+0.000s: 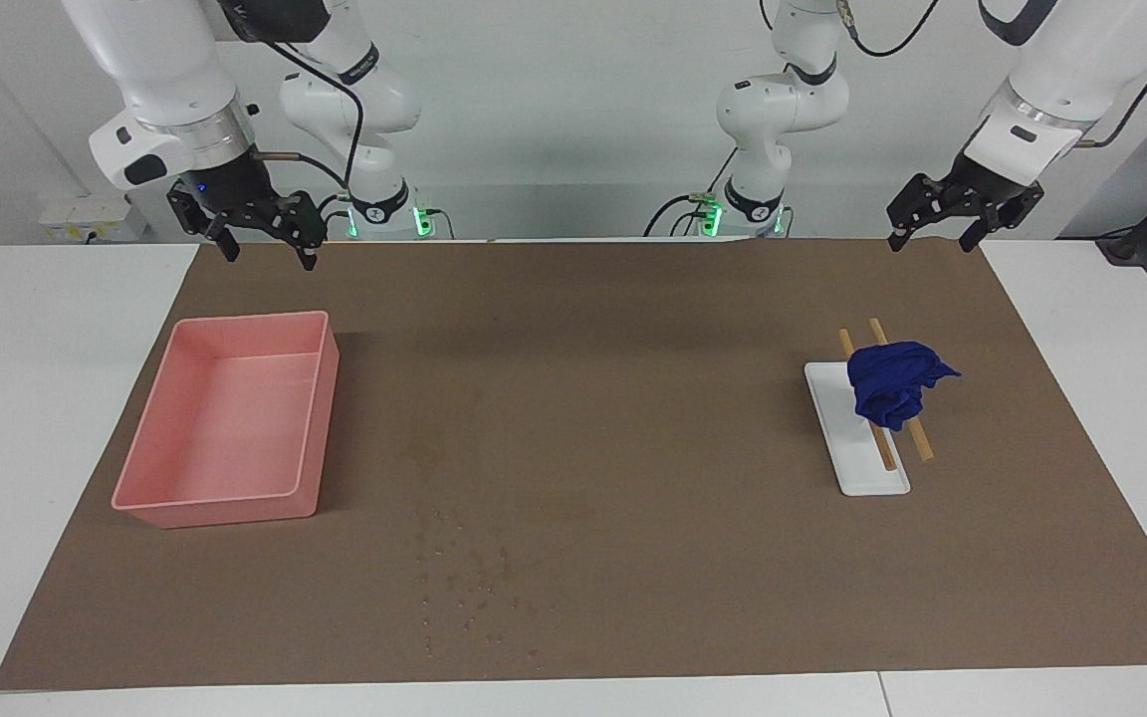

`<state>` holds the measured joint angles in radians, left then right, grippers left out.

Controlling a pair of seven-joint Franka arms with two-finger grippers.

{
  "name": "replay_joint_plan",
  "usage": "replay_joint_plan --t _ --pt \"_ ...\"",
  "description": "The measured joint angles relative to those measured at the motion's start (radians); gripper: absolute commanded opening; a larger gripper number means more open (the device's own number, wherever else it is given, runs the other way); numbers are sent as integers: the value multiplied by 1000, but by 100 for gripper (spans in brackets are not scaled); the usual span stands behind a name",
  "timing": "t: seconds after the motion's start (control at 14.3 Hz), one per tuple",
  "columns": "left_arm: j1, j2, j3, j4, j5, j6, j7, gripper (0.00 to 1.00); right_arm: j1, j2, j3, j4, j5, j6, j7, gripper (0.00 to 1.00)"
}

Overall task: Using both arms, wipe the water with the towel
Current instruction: 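Close the left gripper on the blue towel on the white tray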

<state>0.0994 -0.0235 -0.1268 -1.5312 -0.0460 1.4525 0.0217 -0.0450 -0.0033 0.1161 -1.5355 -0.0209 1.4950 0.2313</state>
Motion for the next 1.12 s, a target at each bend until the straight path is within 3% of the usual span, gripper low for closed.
replay_joint_plan --t 0.35,0.49,0.7,1.12 --pt "0 -2 0 -9 0 20 -1 100 0 0 1 0 0 0 0 100" --pt "0 -19 2 -75 0 140 -8 100 0 0 1 -1 0 0 0 100" --pt "7 -44 11 -254 0 388 -16 100 0 -1 1 -1 0 0 0 100" --pt "70 74 19 -406 2 722 -19 99 0 -1 1 -2 0 0 0 100"
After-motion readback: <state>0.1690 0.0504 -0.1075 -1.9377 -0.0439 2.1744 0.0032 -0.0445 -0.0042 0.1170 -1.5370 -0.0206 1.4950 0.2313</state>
